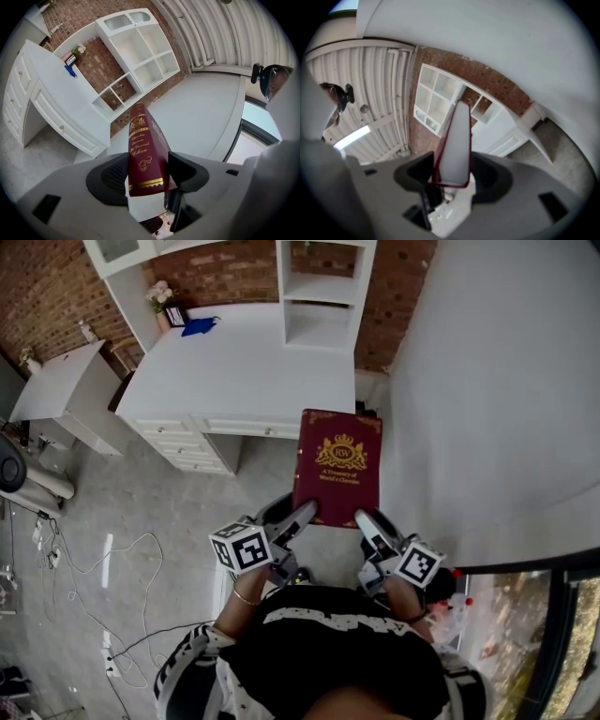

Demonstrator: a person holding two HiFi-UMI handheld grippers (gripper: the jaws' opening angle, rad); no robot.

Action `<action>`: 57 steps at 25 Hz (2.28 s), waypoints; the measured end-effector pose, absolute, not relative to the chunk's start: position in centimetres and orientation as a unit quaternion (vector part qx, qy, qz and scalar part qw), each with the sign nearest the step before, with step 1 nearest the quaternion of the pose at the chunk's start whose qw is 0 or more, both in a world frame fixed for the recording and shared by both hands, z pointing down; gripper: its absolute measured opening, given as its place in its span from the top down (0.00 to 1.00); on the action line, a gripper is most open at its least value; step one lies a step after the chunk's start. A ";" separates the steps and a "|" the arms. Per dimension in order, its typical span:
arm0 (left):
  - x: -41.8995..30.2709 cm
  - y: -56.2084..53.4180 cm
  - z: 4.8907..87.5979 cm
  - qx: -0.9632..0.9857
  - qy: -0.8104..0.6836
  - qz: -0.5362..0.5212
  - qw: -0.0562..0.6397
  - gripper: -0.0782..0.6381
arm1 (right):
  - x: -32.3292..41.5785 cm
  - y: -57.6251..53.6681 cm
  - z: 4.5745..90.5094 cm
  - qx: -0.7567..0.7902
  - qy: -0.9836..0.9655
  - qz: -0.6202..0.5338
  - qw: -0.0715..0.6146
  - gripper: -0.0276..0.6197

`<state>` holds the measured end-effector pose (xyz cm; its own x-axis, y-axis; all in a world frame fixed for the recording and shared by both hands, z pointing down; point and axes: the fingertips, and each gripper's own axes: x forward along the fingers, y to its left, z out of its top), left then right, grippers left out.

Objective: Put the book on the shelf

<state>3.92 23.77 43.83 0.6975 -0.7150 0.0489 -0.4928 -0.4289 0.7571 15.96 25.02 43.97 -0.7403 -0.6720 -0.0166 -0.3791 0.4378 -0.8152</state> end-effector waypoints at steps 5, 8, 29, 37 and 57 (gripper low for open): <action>0.1 21.6 43.9 0.829 -0.364 -0.146 0.399 0.50 | 12.2 22.8 43.9 -0.319 0.827 -0.433 0.166 0.55; -2.7 19.7 44.2 0.825 -0.365 -0.151 0.405 0.50 | 9.4 20.8 44.1 -0.319 0.826 -0.436 0.158 0.55; -4.6 16.2 44.8 0.807 -0.400 -0.162 0.403 0.50 | 7.5 16.5 44.6 -0.288 0.834 -0.446 0.148 0.55; -4.4 15.1 44.8 0.812 -0.395 -0.155 0.401 0.50 | 7.8 15.6 44.9 -0.295 0.829 -0.448 0.159 0.55; -4.7 14.6 44.7 0.813 -0.408 -0.141 0.390 0.50 | 7.6 14.9 45.5 -0.286 0.823 -0.456 0.182 0.55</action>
